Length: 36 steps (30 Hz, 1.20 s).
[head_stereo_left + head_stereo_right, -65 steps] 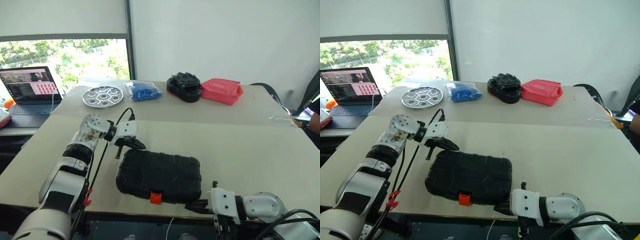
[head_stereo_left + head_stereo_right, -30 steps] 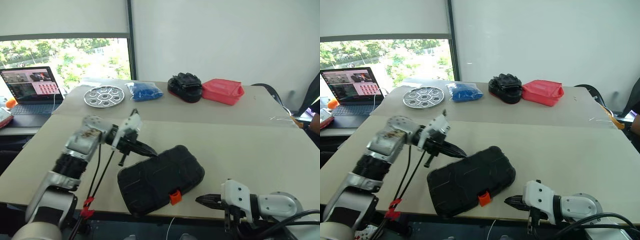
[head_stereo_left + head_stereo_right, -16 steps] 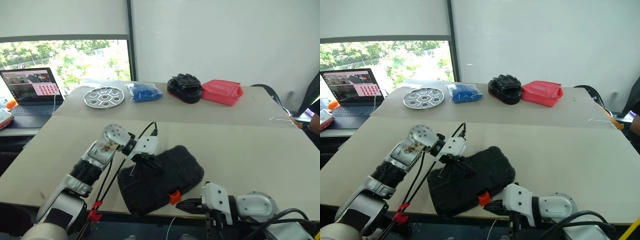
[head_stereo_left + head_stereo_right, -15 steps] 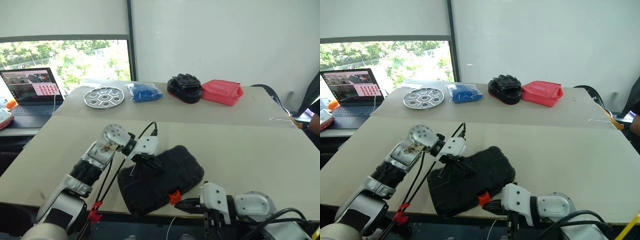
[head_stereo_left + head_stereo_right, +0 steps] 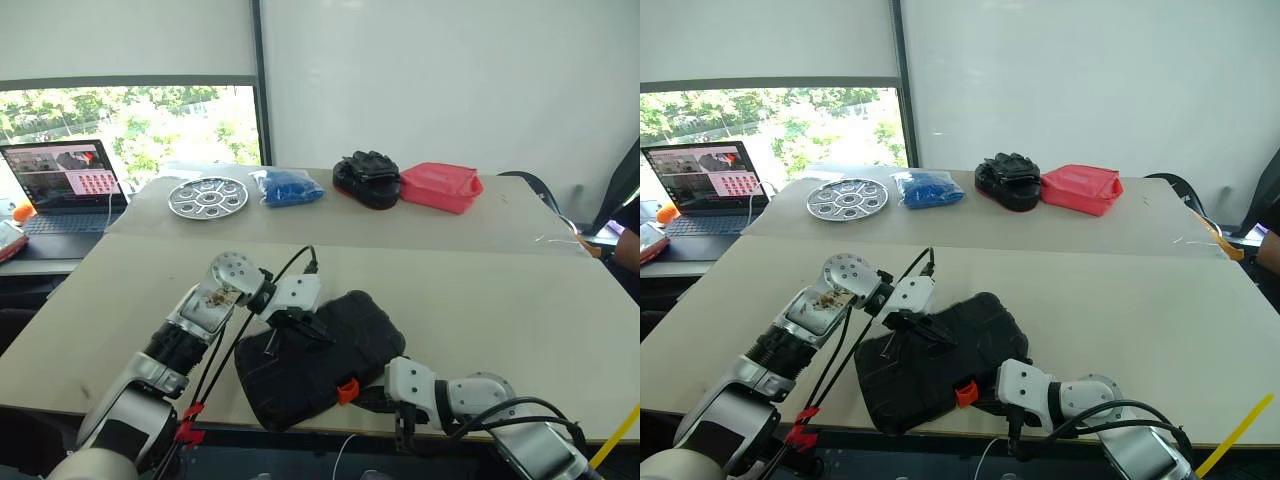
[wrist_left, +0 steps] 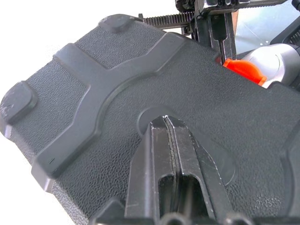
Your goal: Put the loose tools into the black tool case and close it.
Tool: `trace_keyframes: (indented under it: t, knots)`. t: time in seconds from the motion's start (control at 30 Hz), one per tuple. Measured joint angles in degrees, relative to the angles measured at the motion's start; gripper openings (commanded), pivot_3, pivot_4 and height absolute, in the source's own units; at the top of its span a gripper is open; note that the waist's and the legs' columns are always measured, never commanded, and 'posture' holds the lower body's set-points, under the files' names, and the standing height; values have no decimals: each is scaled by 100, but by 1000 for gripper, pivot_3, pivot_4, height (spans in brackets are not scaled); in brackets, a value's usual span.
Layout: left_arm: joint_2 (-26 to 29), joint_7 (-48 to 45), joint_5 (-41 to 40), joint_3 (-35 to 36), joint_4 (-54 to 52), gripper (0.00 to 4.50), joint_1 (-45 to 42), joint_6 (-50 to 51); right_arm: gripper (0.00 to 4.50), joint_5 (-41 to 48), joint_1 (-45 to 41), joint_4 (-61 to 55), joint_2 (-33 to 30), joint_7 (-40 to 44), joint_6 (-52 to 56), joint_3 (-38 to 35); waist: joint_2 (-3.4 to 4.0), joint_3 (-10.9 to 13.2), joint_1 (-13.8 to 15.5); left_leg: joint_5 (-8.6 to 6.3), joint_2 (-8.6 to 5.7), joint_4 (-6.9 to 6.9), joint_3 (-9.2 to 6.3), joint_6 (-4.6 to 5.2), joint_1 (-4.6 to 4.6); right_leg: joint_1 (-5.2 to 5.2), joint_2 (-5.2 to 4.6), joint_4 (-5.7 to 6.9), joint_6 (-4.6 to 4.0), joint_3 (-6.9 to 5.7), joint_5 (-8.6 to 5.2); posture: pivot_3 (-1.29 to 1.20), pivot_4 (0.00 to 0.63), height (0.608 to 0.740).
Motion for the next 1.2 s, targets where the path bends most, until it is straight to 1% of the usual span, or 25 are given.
trace_keyframes:
  t: [0.07,0.13,0.2,0.27,0.3,0.33,0.4,0.5,0.6,0.63,0.8,0.9,1.0,1.2]
  knots:
    - [-34,17,0,0,25,30,12,-4,0,209,16,-184,-200,165,181,-135,5,-3,3,0,-1,0,0,0,0,0,-2,0,1,2,-1,0,150,740]
    - [-94,36,0,-3,105,30,11,-102,0,299,218,-531,-627,457,191,-217,12,-8,34,-3,-3,-3,-2,4,-2,2,-3,-5,5,0,-5,0,150,740]
    - [-140,44,0,7,221,30,-25,-126,0,346,486,-716,-916,712,174,-209,9,-13,38,-6,-3,-4,-1,8,-2,5,-2,-10,4,-2,-6,0,150,740]
    - [-154,51,0,19,302,30,-57,-119,0,402,621,-761,-1013,862,174,-195,8,-13,23,-5,-2,-2,0,8,-1,6,-3,-10,12,-1,-10,0,150,740]
    - [-159,54,0,22,330,30,-74,-117,0,435,607,-789,-1005,879,177,-196,10,-14,18,-5,-2,-1,-1,8,0,7,-3,-10,44,0,-29,0,150,740]
    - [-162,58,0,23,347,30,-81,-117,0,442,571,-802,-975,878,180,-198,11,-15,15,-5,-2,0,-1,8,4,9,-2,-9,46,0,-30,0,150,740]
    - [-172,66,0,25,375,30,-85,-118,0,464,407,-818,-812,816,275,-203,11,-16,11,-5,0,0,-2,8,9,13,-1,-8,47,1,-30,0,150,740]
    - [-214,82,0,22,374,30,-85,-119,0,650,-67,-868,-492,659,628,-206,15,-19,13,-5,-1,-1,-10,8,7,11,-2,-8,47,3,-30,0,150,740]
    - [-239,102,-1,11,355,30,-66,-120,0,667,-273,-915,-417,617,810,-197,15,-19,46,-6,-4,-2,-20,8,-2,6,-4,-11,41,1,-27,0,150,740]
    - [-238,97,-1,12,347,30,-66,-121,0,662,-324,-913,-401,610,866,-176,15,-19,45,-7,-4,-3,-21,10,-3,5,-4,-14,20,1,-15,0,150,740]
    - [-238,111,0,13,347,30,-66,-120,0,465,-398,-805,-313,562,877,91,15,-19,40,-8,-4,-3,-18,10,-2,6,-4,-14,20,1,-15,0,150,740]
    - [-231,116,0,28,364,30,-67,-118,0,339,-440,-729,-261,527,852,140,13,-21,20,-7,-1,-3,-18,10,3,9,-3,-15,48,1,-32,0,150,740]
    - [-215,161,11,31,373,30,-64,-116,0,249,-509,-585,-99,504,851,188,11,-22,0,-7,0,-3,-19,10,10,12,0,-10,45,2,-30,0,150,740]
    - [-204,194,50,31,400,30,-44,-162,0,186,-509,-479,6,491,850,205,10,-30,-16,-7,2,-3,-21,10,15,12,2,-7,44,3,-29,0,150,740]
